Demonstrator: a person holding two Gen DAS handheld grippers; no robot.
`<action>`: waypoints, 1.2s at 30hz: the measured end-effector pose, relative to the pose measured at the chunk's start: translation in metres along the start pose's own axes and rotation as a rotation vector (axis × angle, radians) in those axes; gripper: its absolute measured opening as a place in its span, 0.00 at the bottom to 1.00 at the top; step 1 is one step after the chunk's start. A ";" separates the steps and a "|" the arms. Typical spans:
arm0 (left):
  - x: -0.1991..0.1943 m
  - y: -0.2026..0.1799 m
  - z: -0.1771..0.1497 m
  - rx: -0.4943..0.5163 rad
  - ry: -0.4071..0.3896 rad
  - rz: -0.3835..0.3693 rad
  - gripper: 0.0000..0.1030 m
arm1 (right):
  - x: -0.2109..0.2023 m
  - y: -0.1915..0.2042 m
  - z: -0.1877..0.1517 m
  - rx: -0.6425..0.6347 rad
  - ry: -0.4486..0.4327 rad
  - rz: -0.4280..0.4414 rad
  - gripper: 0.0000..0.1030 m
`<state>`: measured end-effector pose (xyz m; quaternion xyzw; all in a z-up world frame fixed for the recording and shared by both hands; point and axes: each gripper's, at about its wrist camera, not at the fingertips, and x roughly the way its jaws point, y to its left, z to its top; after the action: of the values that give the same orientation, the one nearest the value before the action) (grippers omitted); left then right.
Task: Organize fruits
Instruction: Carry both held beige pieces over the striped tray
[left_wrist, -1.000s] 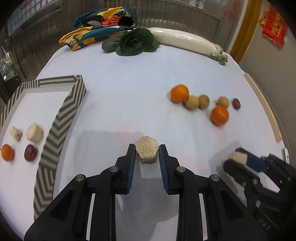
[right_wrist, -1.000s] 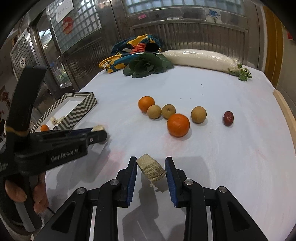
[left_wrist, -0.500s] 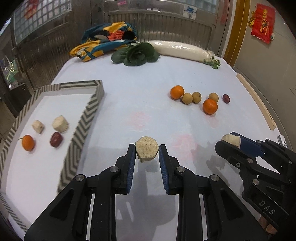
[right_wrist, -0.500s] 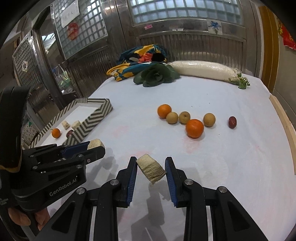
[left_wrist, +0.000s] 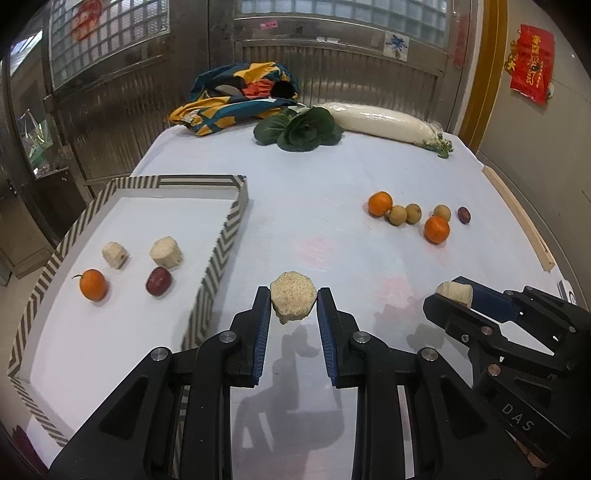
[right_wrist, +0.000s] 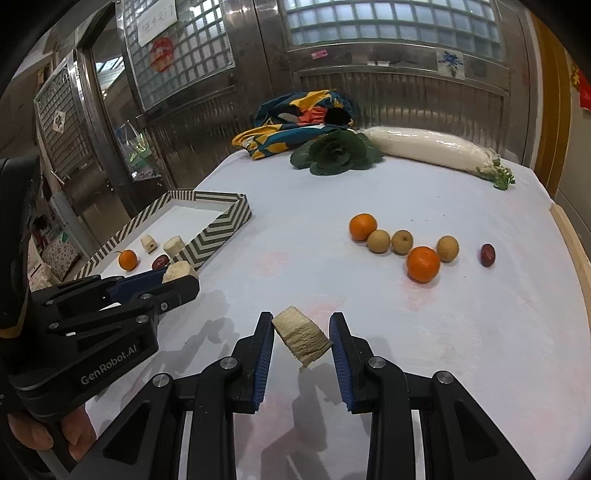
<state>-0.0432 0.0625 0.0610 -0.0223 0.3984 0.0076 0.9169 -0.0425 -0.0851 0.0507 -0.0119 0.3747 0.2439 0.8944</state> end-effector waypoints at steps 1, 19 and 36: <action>-0.001 0.003 0.000 -0.003 -0.003 0.004 0.24 | 0.001 0.002 0.001 -0.003 0.001 0.002 0.29; -0.014 0.047 0.005 -0.065 -0.041 0.058 0.24 | 0.016 0.042 0.017 -0.073 0.010 0.036 0.29; -0.017 0.097 0.002 -0.139 -0.035 0.111 0.24 | 0.034 0.082 0.034 -0.145 0.023 0.072 0.29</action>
<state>-0.0562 0.1596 0.0715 -0.0634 0.3817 0.0866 0.9180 -0.0358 0.0088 0.0654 -0.0661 0.3666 0.3024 0.8774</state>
